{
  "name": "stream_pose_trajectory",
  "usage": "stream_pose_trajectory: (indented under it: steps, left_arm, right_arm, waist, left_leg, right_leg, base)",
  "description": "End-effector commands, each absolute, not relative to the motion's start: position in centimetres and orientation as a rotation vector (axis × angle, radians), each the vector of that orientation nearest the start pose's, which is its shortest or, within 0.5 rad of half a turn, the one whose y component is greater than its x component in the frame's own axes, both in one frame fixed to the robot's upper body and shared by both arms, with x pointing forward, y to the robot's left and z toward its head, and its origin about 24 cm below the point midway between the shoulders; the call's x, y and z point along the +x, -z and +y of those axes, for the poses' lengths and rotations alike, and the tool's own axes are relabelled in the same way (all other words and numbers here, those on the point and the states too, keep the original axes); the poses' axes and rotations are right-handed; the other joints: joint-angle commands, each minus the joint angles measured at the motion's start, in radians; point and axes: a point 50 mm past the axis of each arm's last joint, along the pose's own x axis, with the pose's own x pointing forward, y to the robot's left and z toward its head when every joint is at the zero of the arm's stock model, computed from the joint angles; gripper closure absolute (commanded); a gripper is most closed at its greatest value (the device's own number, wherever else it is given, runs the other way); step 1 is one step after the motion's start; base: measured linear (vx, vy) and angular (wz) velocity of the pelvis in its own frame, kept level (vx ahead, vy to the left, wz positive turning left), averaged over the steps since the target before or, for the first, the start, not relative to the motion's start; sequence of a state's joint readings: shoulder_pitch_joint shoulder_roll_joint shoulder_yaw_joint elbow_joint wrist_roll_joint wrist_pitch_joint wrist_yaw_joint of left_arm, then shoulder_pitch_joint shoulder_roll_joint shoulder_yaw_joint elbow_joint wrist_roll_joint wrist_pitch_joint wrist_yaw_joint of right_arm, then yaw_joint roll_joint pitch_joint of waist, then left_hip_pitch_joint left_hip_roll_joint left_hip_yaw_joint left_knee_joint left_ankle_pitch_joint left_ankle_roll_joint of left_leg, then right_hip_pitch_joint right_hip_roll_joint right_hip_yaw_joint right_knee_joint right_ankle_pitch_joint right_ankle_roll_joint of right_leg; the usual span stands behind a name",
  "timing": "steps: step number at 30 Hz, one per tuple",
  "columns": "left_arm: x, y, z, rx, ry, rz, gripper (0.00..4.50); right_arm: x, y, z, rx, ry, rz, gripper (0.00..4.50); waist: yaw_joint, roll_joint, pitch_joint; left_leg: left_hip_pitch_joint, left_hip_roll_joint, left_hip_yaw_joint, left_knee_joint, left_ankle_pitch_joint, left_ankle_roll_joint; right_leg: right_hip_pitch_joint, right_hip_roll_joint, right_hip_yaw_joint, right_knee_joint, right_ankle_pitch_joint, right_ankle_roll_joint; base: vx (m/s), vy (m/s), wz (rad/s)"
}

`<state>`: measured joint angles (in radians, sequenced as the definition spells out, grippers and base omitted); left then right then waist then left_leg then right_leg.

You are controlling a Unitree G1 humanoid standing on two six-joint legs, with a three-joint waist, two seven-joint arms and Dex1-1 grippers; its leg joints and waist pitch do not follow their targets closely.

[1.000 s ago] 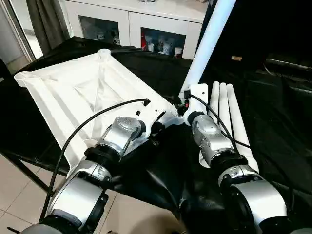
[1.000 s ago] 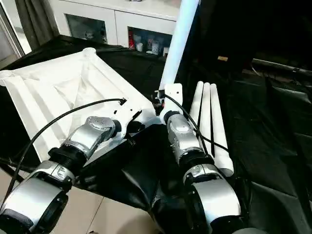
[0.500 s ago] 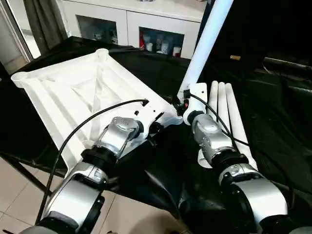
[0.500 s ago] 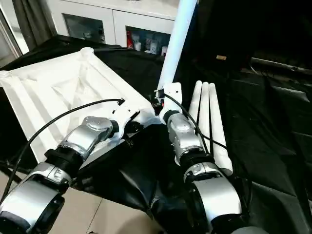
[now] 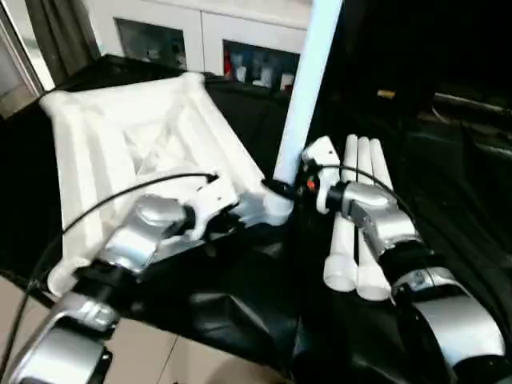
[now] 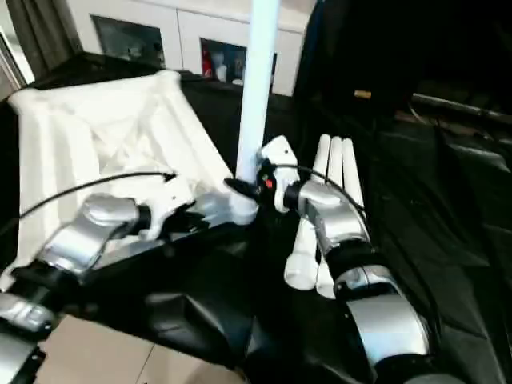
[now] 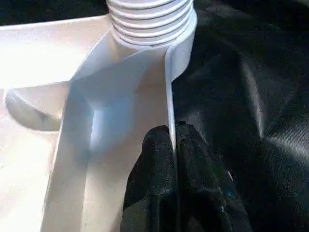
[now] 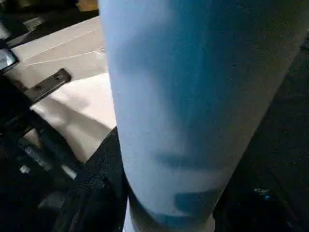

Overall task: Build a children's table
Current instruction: Insert table leg to table base

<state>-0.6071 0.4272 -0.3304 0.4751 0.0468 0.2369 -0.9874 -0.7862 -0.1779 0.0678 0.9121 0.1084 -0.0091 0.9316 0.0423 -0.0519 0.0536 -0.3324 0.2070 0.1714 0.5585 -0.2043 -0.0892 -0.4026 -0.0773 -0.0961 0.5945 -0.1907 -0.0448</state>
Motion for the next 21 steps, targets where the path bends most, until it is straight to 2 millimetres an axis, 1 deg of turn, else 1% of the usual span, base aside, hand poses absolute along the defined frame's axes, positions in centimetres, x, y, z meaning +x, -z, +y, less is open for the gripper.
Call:
stream_pose_trajectory:
  steps: [1,2,3,4,5,6,7,8,9,10,11,13,14,15,16,17,18,19,20,21]
  left_arm:
    - [31.5,-7.5,13.1,0.547,1.266,0.388,4.50]
    - [31.5,-7.5,13.1,0.547,1.266,0.388,4.50]
    - [31.2,-7.7,13.6,0.560,1.279,0.384,4.50]
    - [31.0,-8.0,14.0,0.569,1.300,0.384,4.50]
    - [30.9,-8.1,14.2,0.572,1.312,0.384,4.50]
    - [30.8,-8.1,14.3,0.574,1.321,0.385,4.50]
    - [30.3,-8.4,14.5,0.575,1.363,0.387,4.50]
    - [30.0,-8.5,14.6,0.574,1.392,0.391,4.50]
    - [29.5,-8.6,14.7,0.572,1.431,0.396,4.50]
    - [29.4,-8.7,14.7,0.571,1.446,0.399,4.50]
    - [29.3,-8.7,14.7,0.570,1.455,0.399,4.50]
    - [29.3,-8.8,14.6,0.570,1.461,0.398,4.50]
    - [29.3,-8.8,14.6,0.570,1.461,0.398,4.50]
    - [29.4,-8.8,14.6,0.576,1.448,0.395,4.50]
    - [29.5,-8.7,14.6,0.579,1.439,0.393,4.50]
    - [29.6,-8.7,14.6,0.582,1.428,0.390,4.50]
    - [29.8,-8.7,14.6,0.589,1.407,0.391,4.50]
    - [30.4,-8.6,14.7,0.600,1.355,0.394,4.50]
    - [30.5,-8.5,14.8,0.602,1.337,0.398,4.50]
    - [30.7,-8.4,14.8,0.604,1.314,0.403,4.50]
  right_arm:
    - [32.9,-2.0,-13.1,-0.076,-1.090,0.490,2.62]
    - [32.9,-2.0,-13.1,-0.076,-1.090,0.490,2.62]
    - [32.4,-1.9,-13.5,-0.075,-1.140,0.494,2.62]
    - [31.8,-1.8,-13.7,-0.072,-1.186,0.503,2.62]
    - [31.6,-1.8,-13.8,-0.068,-1.206,0.509,2.62]
    - [31.4,-1.7,-13.8,-0.064,-1.220,0.514,2.62]
    - [30.8,-1.7,-13.9,-0.058,-1.280,0.534,2.62]
    - [30.3,-1.7,-13.9,-0.057,-1.319,0.549,2.62]
    - [29.7,-1.6,-13.9,-0.059,-1.369,0.567,2.62]
    - [29.5,-1.5,-13.9,-0.060,-1.387,0.574,2.62]
    - [29.3,-1.5,-13.8,-0.062,-1.399,0.581,2.62]
    - [29.0,-1.3,-13.8,-0.072,-1.419,0.590,2.62]
    - [29.0,-1.3,-13.8,-0.072,-1.419,0.590,2.62]
    - [29.0,-1.1,-13.7,-0.085,-1.417,0.593,2.62]
    - [29.0,-1.1,-13.7,-0.091,-1.413,0.592,2.62]
    - [29.0,-1.0,-13.7,-0.098,-1.406,0.591,2.62]
    - [29.1,-1.0,-13.6,-0.102,-1.387,0.582,2.62]
    - [29.6,-1.0,-13.5,-0.112,-1.325,0.550,2.62]
    - [29.8,-1.0,-13.4,-0.115,-1.302,0.538,2.62]
    - [30.1,-1.0,-13.4,-0.120,-1.272,0.522,2.62]
  waist:
    - [0.009,0.011,-0.060]
    - [0.009,0.011,-0.060]
    - [0.012,0.012,-0.058]
    - [0.020,0.014,-0.056]
    - [0.024,0.016,-0.057]
    - [0.025,0.016,-0.055]
    - [0.027,0.016,-0.053]
    - [0.030,0.019,-0.051]
    - [0.033,0.018,-0.051]
    - [0.036,0.019,-0.048]
    - [0.037,0.020,-0.050]
    - [0.042,0.019,-0.049]
    - [0.044,0.020,-0.049]
    - [0.045,0.019,-0.050]
    - [0.045,0.016,-0.051]
    - [0.045,0.016,-0.052]
    - [0.045,0.016,-0.052]
    - [0.044,0.017,-0.052]
    - [0.043,0.016,-0.050]
    - [0.043,0.015,-0.050]
  left_leg:
    - [-0.011,0.032,0.003,-0.046,-0.012,0.134]
    - [-0.011,0.032,0.003,-0.046,-0.012,0.134]
    - [-0.008,0.034,0.004,-0.048,-0.024,0.128]
    - [-0.006,0.037,0.004,-0.050,-0.044,0.117]
    - [-0.003,0.038,0.004,-0.050,-0.047,0.109]
    - [-0.004,0.039,0.004,-0.051,-0.056,0.104]
    - [-0.004,0.039,0.004,-0.053,-0.078,0.091]
    - [-0.003,0.041,0.003,-0.055,-0.105,0.078]
    - [-0.001,0.041,0.004,-0.056,-0.128,0.066]
    - [0.002,0.041,0.005,-0.058,-0.151,0.056]
    - [0.002,0.041,0.004,-0.059,-0.156,0.048]
    - [0.003,0.038,0.004,-0.059,-0.162,0.035]
    - [0.003,0.038,0.004,-0.060,-0.163,0.031]
    - [0.004,0.036,0.003,-0.061,-0.172,0.020]
    - [0.002,0.034,0.002,-0.061,-0.169,0.017]
    - [0.001,0.034,0.001,-0.061,-0.166,0.016]
    - [0.000,0.034,0.000,-0.061,-0.161,0.016]
    - [0.000,0.032,0.001,-0.060,-0.155,0.016]
    - [0.002,0.032,0.001,-0.061,-0.165,0.013]
    - [0.004,0.031,0.001,-0.061,-0.174,0.010]
  right_leg:
    - [0.067,-0.076,0.062,-0.033,0.083,-0.295]
    - [0.067,-0.076,0.062,-0.033,0.083,-0.295]
    - [0.064,-0.075,0.061,-0.036,0.051,-0.287]
    - [0.064,-0.072,0.060,-0.040,0.010,-0.272]
    - [0.063,-0.073,0.060,-0.038,0.002,-0.269]
    - [0.062,-0.071,0.060,-0.039,-0.007,-0.267]
    - [0.062,-0.068,0.059,-0.042,-0.033,-0.258]
    - [0.061,-0.069,0.060,-0.044,-0.062,-0.249]
    - [0.059,-0.069,0.060,-0.048,-0.093,-0.239]
    - [0.054,-0.069,0.061,-0.053,-0.130,-0.227]
    - [0.055,-0.071,0.061,-0.052,-0.144,-0.226]
    - [0.053,-0.070,0.063,-0.057,-0.166,-0.214]
    - [0.052,-0.071,0.064,-0.058,-0.170,-0.211]
    - [0.052,-0.070,0.064,-0.059,-0.179,-0.205]
    - [0.054,-0.069,0.064,-0.058,-0.173,-0.202]
    - [0.055,-0.070,0.064,-0.057,-0.170,-0.201]
    - [0.056,-0.069,0.063,-0.056,-0.165,-0.200]
    - [0.054,-0.068,0.064,-0.056,-0.152,-0.199]
    - [0.051,-0.067,0.064,-0.059,-0.167,-0.196]
    - [0.051,-0.068,0.064,-0.061,-0.183,-0.193]
  base:
    - [0.000,0.000,0.00]
    - [0.000,0.000,0.00]
    - [0.000,0.000,0.00]
    - [0.000,0.000,0.00]
    - [0.000,0.000,0.00]
    - [0.000,0.000,0.00]
    - [0.000,0.000,0.00]
    - [0.000,0.000,0.00]
    - [0.000,0.000,0.00]
    - [0.000,0.000,0.00]
    - [0.000,0.000,0.00]
    - [0.000,0.000,0.00]
    - [0.000,0.000,0.00]
    - [0.000,0.000,0.00]
    - [0.000,0.000,0.00]
    - [0.000,0.000,0.00]
    - [0.000,0.000,0.00]
    - [0.000,0.000,0.00]
    - [0.000,0.000,0.00]
    - [0.000,0.000,0.00]
